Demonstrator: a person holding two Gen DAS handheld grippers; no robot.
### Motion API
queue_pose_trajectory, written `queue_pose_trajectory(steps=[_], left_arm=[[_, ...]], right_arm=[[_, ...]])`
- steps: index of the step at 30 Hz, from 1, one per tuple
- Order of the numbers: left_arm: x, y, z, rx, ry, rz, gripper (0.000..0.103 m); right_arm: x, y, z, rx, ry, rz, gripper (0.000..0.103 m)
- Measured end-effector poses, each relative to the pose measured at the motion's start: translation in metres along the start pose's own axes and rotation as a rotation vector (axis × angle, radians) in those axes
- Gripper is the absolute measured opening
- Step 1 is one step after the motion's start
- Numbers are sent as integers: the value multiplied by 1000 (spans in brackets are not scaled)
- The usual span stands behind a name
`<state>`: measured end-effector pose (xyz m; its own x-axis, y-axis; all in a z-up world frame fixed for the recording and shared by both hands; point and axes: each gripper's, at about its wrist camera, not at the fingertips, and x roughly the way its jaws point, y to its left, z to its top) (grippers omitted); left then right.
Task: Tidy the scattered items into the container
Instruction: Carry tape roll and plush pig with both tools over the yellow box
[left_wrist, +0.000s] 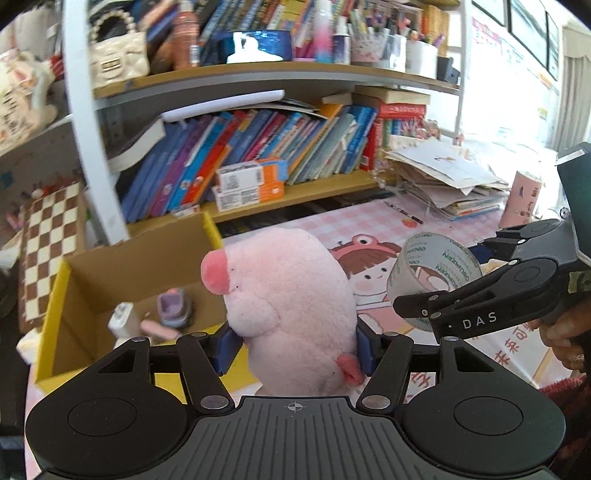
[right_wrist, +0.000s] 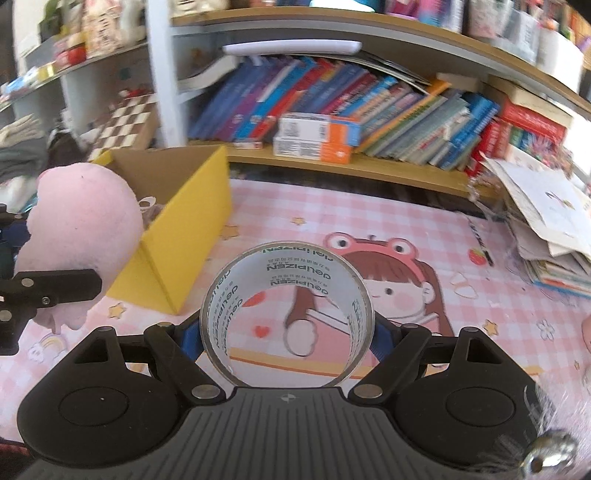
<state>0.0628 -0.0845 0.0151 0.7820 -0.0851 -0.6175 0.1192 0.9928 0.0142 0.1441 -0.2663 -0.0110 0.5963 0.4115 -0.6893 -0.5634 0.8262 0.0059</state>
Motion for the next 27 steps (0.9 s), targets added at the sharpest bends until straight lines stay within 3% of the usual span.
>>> queue_pose_trajectory(steps=[19,27], left_arm=[[-36,49,-23,-145,-23,126,61],[-39,73,-17,-173,-66,183,61]], right_arm=[[7,67,25,-175,3,172,83],[12,85,50,-250,-37,192,83]])
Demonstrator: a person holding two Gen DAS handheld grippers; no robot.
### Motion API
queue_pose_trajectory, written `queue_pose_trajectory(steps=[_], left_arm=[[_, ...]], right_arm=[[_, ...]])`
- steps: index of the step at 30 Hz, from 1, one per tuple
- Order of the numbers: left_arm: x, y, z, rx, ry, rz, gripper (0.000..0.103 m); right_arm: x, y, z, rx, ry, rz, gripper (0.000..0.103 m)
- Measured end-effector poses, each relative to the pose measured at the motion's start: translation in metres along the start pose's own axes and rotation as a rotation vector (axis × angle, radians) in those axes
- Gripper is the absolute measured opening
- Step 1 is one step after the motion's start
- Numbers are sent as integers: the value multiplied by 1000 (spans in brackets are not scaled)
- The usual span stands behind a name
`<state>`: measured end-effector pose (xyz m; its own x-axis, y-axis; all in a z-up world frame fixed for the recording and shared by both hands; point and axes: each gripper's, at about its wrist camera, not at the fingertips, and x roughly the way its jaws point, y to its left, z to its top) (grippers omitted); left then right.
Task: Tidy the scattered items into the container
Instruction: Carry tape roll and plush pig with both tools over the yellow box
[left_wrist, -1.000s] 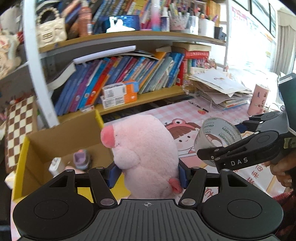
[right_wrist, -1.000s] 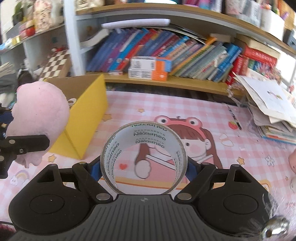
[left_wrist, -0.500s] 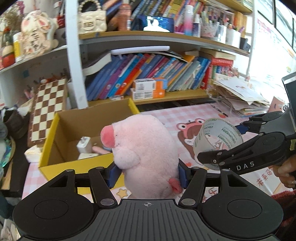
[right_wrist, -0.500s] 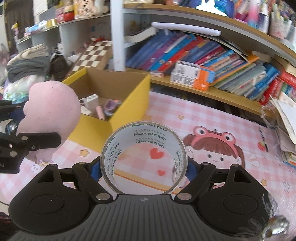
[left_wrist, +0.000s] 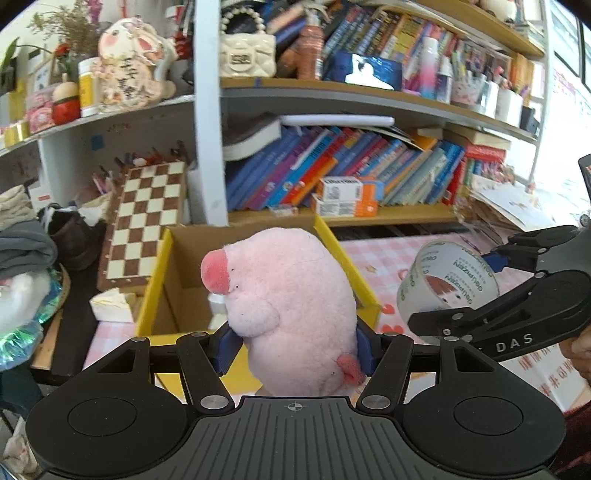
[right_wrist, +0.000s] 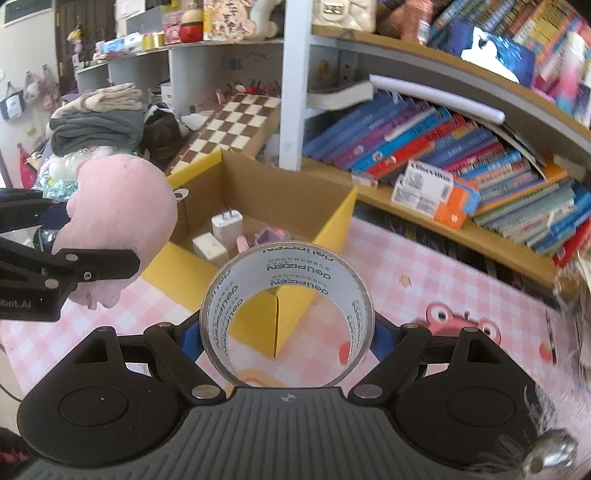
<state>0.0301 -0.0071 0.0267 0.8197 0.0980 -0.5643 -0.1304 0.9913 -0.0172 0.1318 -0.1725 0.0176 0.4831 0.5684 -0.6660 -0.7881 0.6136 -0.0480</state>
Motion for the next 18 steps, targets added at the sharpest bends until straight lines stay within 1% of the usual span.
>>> queue_pose_trajectory(steps=[6,11,18], left_arm=[[6,15,14,14,-26,25,61],[18,24,25,38,-24,30,61],[37,33,39,68,-20,39,62]], right_arm=[[10,1,20,-37,-23,5,83],[22,0,37,-65,-40,8,83],[43,-4,57,-66,-62,8,83]])
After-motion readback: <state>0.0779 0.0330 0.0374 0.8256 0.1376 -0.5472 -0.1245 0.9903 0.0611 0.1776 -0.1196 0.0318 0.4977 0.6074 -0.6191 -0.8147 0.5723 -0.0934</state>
